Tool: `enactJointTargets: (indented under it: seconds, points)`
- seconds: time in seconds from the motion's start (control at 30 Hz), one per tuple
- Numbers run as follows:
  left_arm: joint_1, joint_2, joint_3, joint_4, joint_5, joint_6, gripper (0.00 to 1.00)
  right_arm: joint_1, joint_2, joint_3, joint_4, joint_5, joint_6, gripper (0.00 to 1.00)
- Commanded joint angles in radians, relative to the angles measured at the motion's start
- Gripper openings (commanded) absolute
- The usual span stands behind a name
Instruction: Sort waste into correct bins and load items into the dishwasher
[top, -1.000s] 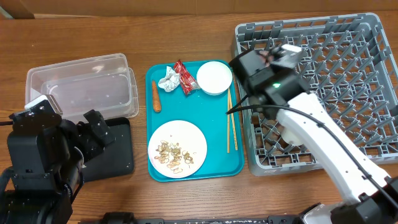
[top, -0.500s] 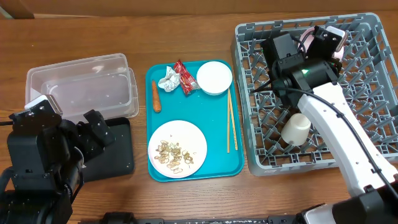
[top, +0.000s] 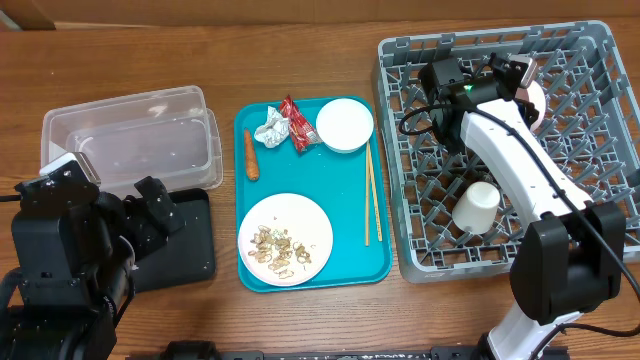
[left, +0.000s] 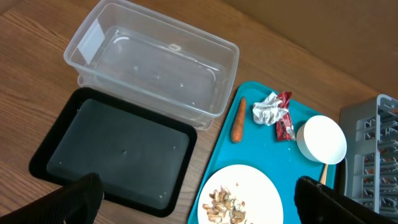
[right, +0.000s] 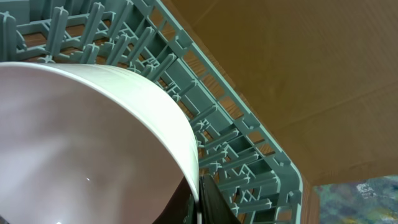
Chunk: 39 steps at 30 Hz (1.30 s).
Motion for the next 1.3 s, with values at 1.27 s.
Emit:
enactJointTargets:
  seconds: [1.27]
  points:
    - [-0.002, 0.001, 0.007, 0.0, -0.017, -0.014, 1.0, -0.011, 0.123, 0.02, 0.258, 0.063, -0.316, 0.04]
